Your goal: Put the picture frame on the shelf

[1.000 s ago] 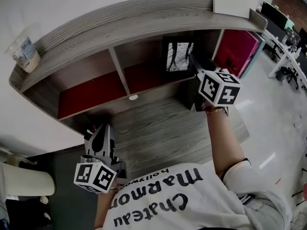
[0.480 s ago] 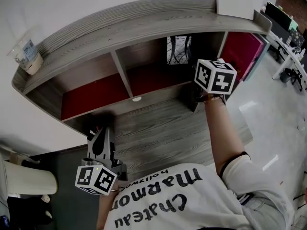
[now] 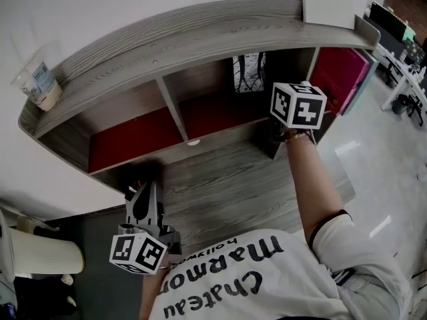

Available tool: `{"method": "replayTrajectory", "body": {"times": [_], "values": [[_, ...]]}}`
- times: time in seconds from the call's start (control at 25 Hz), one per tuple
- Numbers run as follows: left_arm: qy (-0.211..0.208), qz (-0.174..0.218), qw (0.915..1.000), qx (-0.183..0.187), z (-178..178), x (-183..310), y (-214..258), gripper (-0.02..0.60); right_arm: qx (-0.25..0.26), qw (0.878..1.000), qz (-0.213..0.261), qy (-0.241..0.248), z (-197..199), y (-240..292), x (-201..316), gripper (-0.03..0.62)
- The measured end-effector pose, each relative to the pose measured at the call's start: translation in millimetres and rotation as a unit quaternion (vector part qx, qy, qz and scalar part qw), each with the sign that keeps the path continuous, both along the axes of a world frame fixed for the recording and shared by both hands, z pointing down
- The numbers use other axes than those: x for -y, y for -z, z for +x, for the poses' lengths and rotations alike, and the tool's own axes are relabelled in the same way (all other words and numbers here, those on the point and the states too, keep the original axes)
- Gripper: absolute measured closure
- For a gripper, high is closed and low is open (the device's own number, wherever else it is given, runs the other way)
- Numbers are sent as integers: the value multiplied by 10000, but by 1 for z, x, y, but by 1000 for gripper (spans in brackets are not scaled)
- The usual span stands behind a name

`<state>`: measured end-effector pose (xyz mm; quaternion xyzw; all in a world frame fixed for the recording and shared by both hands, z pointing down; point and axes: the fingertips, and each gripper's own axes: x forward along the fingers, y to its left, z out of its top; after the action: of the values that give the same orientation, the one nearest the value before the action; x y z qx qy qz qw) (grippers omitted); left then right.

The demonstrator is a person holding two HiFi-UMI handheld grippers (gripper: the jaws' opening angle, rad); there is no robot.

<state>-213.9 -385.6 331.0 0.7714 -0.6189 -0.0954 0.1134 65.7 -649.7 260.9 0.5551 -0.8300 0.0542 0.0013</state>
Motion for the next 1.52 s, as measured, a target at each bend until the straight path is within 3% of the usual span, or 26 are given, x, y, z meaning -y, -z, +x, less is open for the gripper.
{"method": "replayTrajectory", "body": {"times": [1.52], "values": [[26,-87,9999,-84,-4,16,-8,565,114,9999,-15,-40,-8,2,25,519]]}}
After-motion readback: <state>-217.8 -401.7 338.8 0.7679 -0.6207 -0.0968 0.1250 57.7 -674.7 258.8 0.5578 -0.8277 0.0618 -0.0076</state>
